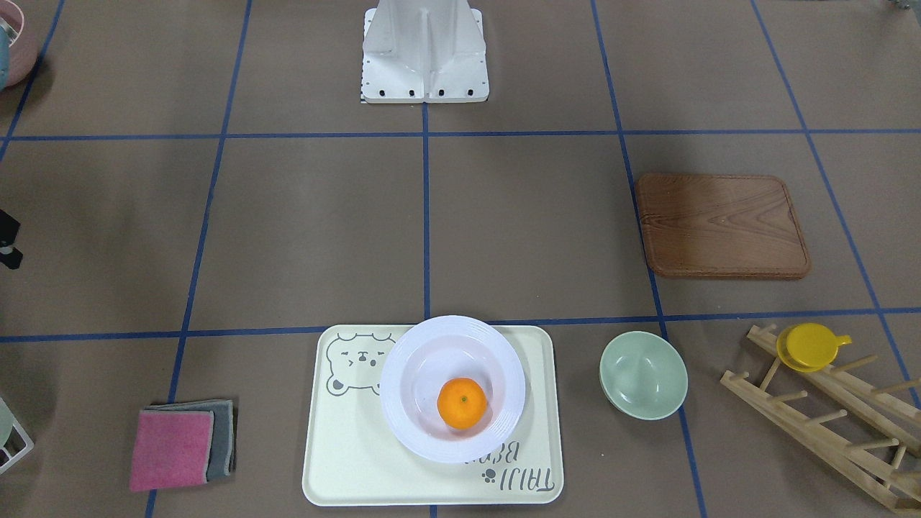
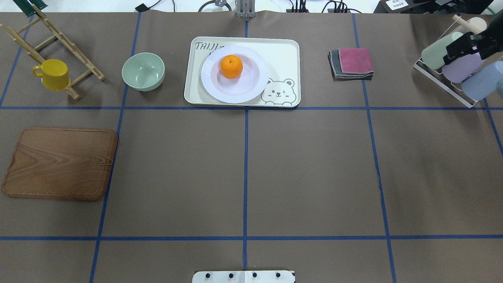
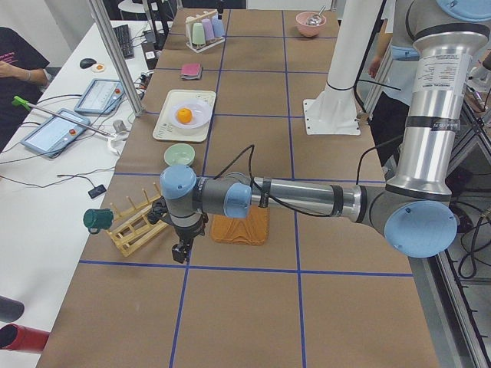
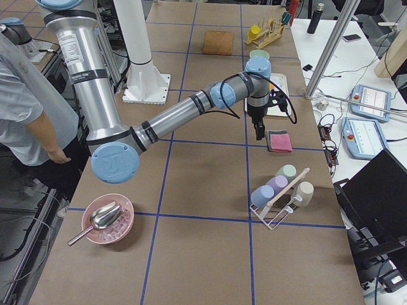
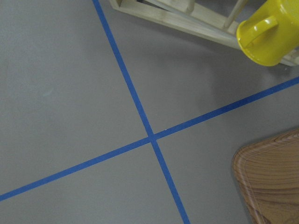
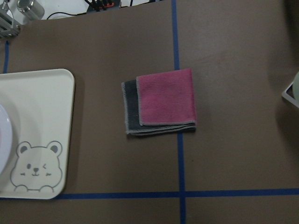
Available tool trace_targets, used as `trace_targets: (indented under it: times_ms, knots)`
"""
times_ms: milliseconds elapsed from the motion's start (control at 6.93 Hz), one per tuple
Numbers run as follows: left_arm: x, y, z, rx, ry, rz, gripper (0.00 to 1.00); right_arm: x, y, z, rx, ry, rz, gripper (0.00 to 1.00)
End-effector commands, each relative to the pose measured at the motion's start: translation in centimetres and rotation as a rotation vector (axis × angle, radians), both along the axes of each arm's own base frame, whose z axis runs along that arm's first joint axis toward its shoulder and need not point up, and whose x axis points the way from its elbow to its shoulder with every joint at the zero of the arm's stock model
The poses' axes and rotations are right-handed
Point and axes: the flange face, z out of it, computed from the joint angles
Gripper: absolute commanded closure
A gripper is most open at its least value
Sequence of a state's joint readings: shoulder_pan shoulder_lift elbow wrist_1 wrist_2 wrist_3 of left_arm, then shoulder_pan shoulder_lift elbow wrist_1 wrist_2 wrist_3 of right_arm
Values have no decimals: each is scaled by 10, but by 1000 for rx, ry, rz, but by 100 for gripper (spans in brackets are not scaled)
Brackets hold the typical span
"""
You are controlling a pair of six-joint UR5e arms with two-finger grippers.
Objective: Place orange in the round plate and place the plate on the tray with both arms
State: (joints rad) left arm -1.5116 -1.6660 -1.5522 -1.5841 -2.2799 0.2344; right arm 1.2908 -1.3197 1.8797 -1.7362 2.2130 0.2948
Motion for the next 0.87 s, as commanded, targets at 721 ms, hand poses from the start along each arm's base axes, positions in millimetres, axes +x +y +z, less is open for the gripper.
trace_targets:
  times_ms: [721]
  knots:
    - [-27,27,28,-122,48,-63,1,67,86,166,-268,34,-57,0]
